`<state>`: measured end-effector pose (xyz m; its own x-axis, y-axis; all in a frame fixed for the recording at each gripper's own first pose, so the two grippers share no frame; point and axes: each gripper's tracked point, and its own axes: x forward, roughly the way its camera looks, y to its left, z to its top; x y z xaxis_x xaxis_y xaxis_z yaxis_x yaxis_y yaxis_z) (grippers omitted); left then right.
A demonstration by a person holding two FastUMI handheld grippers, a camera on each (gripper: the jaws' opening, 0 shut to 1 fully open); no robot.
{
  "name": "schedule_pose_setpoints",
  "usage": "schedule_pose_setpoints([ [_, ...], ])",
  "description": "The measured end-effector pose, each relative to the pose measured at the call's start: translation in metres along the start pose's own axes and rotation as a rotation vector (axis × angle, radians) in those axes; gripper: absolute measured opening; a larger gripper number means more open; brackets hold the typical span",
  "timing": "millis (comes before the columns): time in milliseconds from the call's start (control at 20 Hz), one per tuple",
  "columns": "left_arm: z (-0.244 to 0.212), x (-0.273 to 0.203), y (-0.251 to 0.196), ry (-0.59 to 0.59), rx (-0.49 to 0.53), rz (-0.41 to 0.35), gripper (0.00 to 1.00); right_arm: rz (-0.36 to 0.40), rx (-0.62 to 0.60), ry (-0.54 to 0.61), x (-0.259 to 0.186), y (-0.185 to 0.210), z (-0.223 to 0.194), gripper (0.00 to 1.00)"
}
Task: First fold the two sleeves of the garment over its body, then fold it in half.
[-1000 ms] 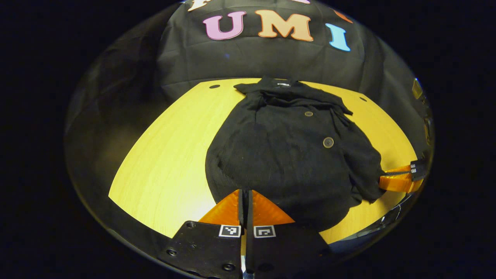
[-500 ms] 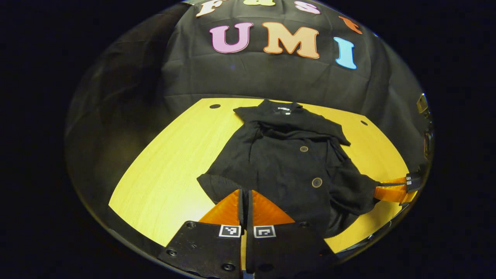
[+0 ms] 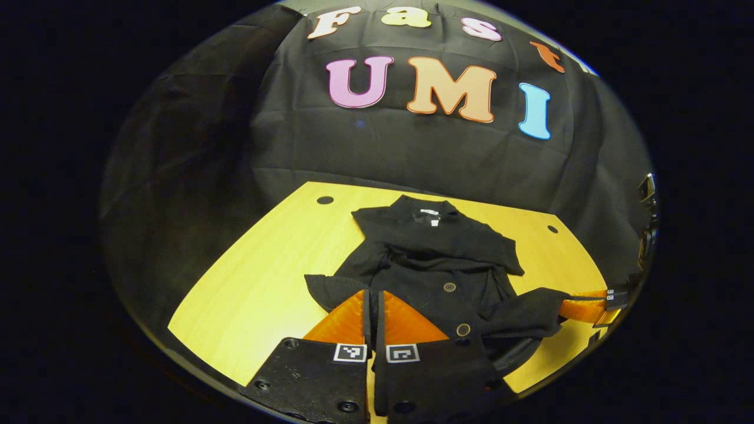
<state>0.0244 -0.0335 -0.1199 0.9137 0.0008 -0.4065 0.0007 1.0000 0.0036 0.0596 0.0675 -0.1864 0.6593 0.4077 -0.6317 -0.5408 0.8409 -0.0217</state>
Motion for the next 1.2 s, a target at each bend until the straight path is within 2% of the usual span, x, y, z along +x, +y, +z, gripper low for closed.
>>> schedule_pose_setpoints([
  [400, 0.067, 0.056, -0.008, -0.064, -0.012, -0.100, 0.00, -0.116, -0.001, -0.089, 0.022, -0.025, 0.082, 0.04],
  [750, 0.106, 0.112, -0.001, -0.101, 0.029, -0.134, 0.00, -0.199, 0.057, -0.147, 0.053, -0.041, 0.139, 0.04],
  [950, 0.127, 0.147, -0.003, -0.140, -0.001, -0.146, 0.00, -0.214, 0.072, -0.148, 0.079, -0.057, 0.170, 0.04],
  [1200, 0.131, 0.196, 0.001, -0.129, -0.001, -0.138, 0.00, -0.225, 0.106, -0.128, 0.125, -0.079, 0.188, 0.03],
])
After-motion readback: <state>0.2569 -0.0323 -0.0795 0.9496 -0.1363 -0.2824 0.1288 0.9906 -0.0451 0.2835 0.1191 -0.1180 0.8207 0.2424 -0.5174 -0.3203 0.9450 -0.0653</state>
